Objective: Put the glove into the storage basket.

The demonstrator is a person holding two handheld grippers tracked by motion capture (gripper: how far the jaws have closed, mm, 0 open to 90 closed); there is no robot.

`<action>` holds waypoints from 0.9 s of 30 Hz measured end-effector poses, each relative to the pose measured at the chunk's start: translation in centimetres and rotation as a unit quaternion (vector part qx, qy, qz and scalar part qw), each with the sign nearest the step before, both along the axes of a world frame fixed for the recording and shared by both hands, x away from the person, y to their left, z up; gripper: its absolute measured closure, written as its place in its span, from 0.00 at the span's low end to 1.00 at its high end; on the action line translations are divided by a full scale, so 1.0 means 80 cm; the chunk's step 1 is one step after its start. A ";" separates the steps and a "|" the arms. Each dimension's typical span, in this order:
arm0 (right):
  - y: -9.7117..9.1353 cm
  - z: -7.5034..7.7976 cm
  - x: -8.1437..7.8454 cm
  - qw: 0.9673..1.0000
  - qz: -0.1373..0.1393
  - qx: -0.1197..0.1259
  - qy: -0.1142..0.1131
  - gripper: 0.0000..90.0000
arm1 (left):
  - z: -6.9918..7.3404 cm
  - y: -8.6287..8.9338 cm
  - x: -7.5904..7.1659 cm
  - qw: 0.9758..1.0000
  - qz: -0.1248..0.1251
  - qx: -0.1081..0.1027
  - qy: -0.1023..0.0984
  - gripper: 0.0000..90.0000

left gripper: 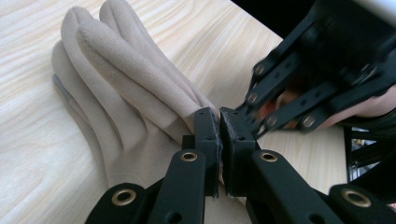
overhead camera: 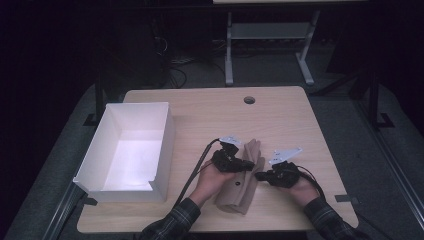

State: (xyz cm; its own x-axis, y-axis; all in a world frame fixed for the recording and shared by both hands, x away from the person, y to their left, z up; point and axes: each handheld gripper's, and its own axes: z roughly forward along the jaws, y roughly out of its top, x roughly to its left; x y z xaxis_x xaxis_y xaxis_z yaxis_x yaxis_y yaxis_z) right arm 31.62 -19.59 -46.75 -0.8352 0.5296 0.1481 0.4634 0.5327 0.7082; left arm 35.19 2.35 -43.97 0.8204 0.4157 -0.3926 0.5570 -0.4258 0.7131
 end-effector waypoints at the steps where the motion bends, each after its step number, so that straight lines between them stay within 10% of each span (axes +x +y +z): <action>1: -0.012 0.006 -0.001 1.000 -0.018 0.012 -0.002 0.98 | -0.003 -0.004 0.000 1.000 0.000 -0.003 0.003 0.94; 8: -0.060 0.011 0.006 0.996 -0.084 0.017 -0.017 0.79 | -0.009 -0.015 -0.007 1.000 -0.012 -0.005 -0.003 0.85; 16: -0.085 -0.001 0.018 0.986 -0.161 -0.011 -0.041 0.38 | -0.023 -0.028 -0.032 0.999 -0.045 0.028 0.000 0.99; 27: -0.089 -0.015 0.025 0.979 -0.195 -0.041 -0.047 0.25 | -0.027 -0.011 -0.039 0.996 -0.045 0.077 -0.020 0.99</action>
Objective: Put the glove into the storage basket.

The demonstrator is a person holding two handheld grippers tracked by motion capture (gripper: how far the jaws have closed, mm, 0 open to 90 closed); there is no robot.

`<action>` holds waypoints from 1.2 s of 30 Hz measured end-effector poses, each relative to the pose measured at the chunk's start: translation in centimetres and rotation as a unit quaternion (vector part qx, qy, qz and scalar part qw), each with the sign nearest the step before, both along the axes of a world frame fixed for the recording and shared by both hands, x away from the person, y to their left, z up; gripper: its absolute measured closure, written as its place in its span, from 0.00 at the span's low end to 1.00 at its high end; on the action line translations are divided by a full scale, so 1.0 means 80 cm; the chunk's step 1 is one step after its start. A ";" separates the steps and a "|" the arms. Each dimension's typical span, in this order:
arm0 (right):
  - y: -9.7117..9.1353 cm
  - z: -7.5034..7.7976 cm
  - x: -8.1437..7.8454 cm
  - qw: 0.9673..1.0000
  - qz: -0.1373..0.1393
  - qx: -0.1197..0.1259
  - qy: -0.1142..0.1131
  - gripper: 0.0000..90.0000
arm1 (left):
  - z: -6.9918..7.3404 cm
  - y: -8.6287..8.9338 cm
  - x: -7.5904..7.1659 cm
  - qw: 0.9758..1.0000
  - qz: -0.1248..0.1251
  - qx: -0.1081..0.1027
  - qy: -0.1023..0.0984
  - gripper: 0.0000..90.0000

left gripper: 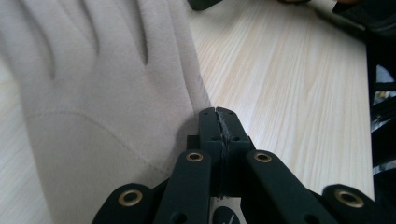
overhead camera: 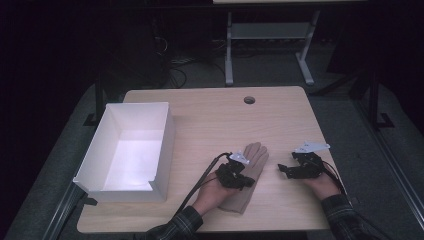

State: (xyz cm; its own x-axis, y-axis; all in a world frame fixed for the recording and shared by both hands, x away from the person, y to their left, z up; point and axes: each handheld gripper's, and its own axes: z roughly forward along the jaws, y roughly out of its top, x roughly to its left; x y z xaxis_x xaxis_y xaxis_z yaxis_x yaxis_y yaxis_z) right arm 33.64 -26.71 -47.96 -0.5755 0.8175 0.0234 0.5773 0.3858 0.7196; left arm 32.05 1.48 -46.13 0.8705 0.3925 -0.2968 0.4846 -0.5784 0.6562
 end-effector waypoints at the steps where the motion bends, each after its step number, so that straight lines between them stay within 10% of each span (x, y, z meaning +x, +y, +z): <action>1: 0.000 0.000 0.000 1.000 0.001 0.003 0.001 0.25 | 0.001 0.007 -0.001 1.000 0.002 0.008 -0.005 0.99; 23: 0.000 -0.003 0.001 1.000 -0.001 0.009 0.002 0.18 | 0.016 0.080 -0.013 0.998 0.029 0.049 -0.028 0.99; 36: 0.001 -0.003 0.001 1.000 -0.001 0.010 0.003 0.17 | 0.046 0.086 0.013 0.996 0.019 0.045 -0.070 0.41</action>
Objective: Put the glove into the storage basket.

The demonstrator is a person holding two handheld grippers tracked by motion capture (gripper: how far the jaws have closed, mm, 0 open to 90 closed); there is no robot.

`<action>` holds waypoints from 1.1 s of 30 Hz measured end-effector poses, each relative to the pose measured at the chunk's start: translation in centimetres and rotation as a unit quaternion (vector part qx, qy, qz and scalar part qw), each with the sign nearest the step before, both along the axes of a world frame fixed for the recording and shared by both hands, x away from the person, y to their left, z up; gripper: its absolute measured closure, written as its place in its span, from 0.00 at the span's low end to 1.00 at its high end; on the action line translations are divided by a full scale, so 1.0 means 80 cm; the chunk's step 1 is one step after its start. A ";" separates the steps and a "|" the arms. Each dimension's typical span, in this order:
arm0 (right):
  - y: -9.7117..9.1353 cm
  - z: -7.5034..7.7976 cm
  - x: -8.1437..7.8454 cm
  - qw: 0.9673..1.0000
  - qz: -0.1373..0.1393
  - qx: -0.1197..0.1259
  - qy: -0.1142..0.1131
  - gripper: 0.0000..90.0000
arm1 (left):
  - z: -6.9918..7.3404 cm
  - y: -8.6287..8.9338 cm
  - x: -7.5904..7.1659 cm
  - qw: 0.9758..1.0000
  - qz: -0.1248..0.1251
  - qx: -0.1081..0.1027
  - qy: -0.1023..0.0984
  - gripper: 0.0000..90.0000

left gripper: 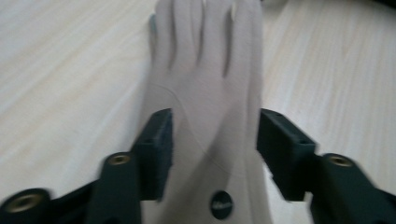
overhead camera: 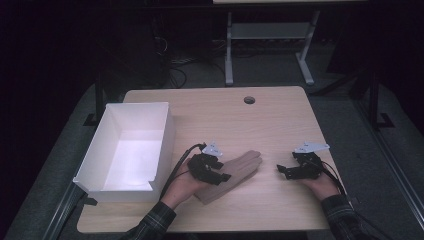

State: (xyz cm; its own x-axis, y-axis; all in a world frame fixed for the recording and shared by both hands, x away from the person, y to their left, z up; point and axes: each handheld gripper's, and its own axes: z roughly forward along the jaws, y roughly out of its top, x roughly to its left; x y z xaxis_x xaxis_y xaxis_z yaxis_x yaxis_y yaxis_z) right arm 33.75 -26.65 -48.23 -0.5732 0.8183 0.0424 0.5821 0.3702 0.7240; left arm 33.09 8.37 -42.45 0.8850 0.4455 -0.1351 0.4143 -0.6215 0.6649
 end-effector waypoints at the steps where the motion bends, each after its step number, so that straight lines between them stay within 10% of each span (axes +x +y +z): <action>1: 0.000 0.000 0.000 1.000 0.000 -0.001 0.000 0.17 | -0.001 -0.001 0.004 1.000 -0.006 0.002 0.001 0.41; 12: 0.000 0.000 0.000 1.000 0.001 -0.002 -0.002 0.17 | -0.027 -0.031 0.015 0.999 -0.018 0.049 -0.015 0.15; 25: 0.000 0.000 0.000 1.000 0.001 -0.002 -0.002 0.17 | -0.045 -0.041 0.012 0.998 -0.022 0.065 -0.016 0.15; 33: 0.000 0.000 0.000 1.000 0.002 -0.003 -0.002 0.17 | -0.045 -0.038 0.011 0.998 -0.039 0.055 -0.009 0.33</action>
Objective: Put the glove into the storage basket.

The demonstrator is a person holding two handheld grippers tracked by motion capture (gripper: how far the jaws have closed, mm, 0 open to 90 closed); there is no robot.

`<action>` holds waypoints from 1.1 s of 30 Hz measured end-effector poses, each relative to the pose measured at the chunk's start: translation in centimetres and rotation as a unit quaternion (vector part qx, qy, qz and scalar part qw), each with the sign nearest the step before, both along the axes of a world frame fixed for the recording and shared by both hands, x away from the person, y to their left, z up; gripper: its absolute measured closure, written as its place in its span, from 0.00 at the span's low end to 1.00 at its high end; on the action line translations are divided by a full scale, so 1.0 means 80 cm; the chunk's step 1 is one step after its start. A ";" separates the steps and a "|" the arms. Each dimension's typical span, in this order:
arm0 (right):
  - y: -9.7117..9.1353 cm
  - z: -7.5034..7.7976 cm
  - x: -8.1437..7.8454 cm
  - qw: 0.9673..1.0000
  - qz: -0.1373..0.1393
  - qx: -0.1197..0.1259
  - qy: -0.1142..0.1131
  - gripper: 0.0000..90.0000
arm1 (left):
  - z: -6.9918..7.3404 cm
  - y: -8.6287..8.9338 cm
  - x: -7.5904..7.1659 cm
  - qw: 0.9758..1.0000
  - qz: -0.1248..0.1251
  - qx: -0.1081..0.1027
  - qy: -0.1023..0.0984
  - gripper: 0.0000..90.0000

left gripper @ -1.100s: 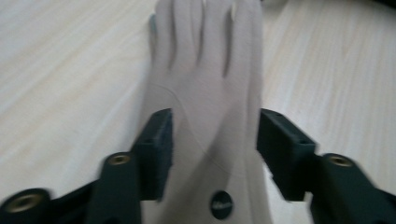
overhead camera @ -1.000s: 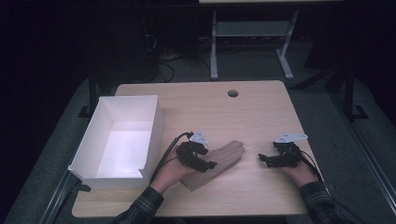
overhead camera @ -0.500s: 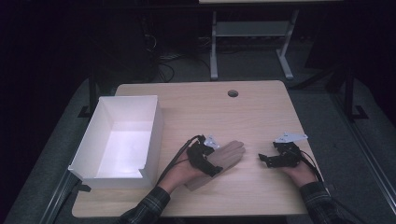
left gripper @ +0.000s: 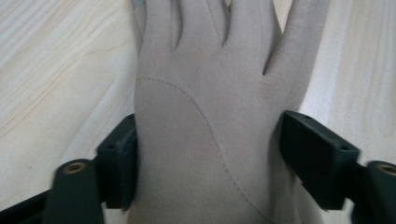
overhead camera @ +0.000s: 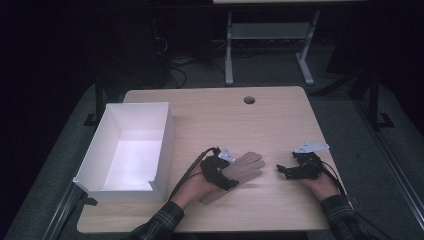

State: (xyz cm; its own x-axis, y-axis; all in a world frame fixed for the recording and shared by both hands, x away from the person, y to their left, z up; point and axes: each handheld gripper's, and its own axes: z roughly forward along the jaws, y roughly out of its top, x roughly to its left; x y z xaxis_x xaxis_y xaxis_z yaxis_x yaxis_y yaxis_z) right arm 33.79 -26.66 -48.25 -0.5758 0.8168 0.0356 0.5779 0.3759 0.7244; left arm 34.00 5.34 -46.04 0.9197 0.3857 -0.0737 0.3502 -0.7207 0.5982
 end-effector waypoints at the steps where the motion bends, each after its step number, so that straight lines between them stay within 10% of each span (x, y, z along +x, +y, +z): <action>1: 0.000 0.000 0.000 1.000 0.000 0.000 0.000 0.17 | 0.001 -0.001 -0.003 1.000 -0.005 -0.007 0.005 0.37; 10: 0.000 0.000 0.000 1.000 -0.001 0.000 0.000 0.16 | 0.004 0.000 -0.002 0.998 -0.022 -0.024 0.048 0.72; 33: 0.003 0.000 0.001 1.000 -0.004 0.001 0.004 0.15 | 0.081 0.033 0.005 0.995 0.048 -0.066 0.059 0.74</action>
